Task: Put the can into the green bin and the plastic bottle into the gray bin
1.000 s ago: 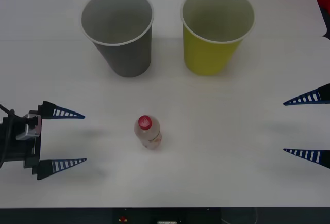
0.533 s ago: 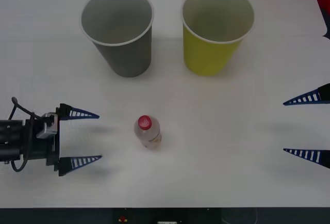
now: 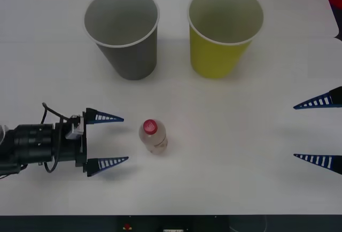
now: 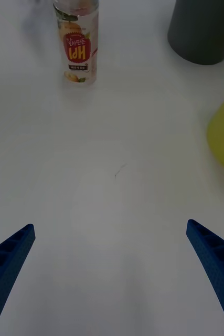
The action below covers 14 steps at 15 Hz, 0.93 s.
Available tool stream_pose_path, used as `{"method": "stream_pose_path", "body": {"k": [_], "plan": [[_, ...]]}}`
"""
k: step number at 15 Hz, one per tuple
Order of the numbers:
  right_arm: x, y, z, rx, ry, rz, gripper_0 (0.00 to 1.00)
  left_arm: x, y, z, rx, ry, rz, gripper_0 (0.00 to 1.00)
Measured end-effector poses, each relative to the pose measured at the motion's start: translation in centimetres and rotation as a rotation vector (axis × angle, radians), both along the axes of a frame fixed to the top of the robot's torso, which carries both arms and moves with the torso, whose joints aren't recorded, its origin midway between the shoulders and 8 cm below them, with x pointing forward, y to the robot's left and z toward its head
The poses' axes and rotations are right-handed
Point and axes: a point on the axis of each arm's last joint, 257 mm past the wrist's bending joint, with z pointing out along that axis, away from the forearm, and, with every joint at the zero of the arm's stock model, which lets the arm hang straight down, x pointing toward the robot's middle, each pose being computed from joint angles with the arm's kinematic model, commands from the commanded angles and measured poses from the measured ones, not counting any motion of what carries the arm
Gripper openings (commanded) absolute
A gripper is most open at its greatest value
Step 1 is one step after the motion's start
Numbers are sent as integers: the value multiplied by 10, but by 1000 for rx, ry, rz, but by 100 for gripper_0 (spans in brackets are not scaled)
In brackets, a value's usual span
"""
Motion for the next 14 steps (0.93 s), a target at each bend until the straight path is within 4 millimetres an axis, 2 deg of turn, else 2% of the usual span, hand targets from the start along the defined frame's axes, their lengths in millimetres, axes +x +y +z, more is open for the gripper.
{"method": "stream_pose_path", "body": {"k": [9, 14], "plan": [[0, 0, 0, 0, 0, 0, 100, 6, -65, -9, -73, -7, -40, 100], [0, 0, 0, 0, 0, 0, 100, 10, -93, -11, -93, -11, -51, 100]]}}
